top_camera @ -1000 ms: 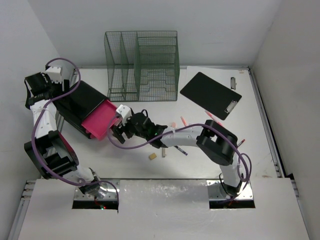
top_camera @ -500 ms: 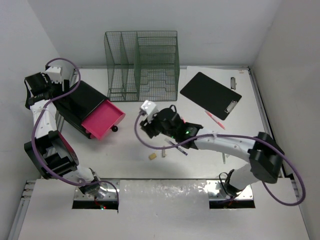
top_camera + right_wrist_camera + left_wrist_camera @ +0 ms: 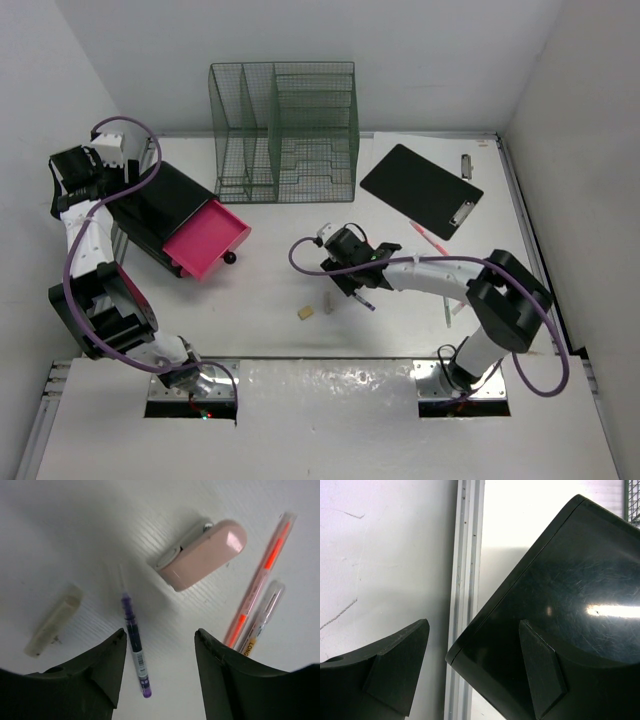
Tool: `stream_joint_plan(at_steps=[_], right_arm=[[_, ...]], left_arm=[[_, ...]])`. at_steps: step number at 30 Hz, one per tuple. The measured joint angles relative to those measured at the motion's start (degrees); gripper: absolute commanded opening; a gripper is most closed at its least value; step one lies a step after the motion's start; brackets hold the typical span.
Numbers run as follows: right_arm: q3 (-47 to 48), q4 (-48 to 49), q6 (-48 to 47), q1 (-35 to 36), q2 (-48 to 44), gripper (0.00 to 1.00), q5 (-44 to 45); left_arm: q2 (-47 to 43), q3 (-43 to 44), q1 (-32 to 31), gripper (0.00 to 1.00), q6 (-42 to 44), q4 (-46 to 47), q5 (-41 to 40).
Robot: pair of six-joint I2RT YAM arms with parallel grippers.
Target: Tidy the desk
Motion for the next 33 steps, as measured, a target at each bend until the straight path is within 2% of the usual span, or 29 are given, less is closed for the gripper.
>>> stream_joint_plan(at_steps=[5,12,14,16,22,28,31,33], right_arm=[[-0.02,-1.7,0.83,-1.25,3.63,0.46,-2.21],[-0.22,-1.36,1.55,-1.27,6.05,0.25,-6.43],[-0.22,-1.25,1.36,-1.4,6.16,0.09,-7.96],[-0.15,-1.22,1.46,-1.4,6.25,0.0,-8.92],[0.63,-3.67,-0.59,-1.4,6.27,0.0,-8.17],[4.57,-9.33,-5.86,-0.28,4.11,0.0,-3.41],[9.9,-8.37,-9.88,1.77,1.4,0.0,-2.86],[14.16,-3.69,-12.68,2.91,-0.02,0.0,-4.7]], left_arm=[[-0.7,-0.79,0.0,0.71,0.09,0.2,0.0],[-1.18,-1.18,0.0,0.71,0.26,0.13,-0.07],[-1.18,-1.18,-0.02,0.72,0.26,0.13,-0.07],[-1.18,-1.18,-0.02,0.72,0.26,0.13,-0.07],[-1.18,-1.22,-0.02,0.72,0.26,0.17,-0.07],[-1.29,-1.49,0.0,0.72,0.26,0.5,-0.04],[-1.29,-1.51,0.0,0.72,0.22,0.59,-0.02],[-1.29,-1.51,0.0,0.72,0.2,0.59,-0.02]])
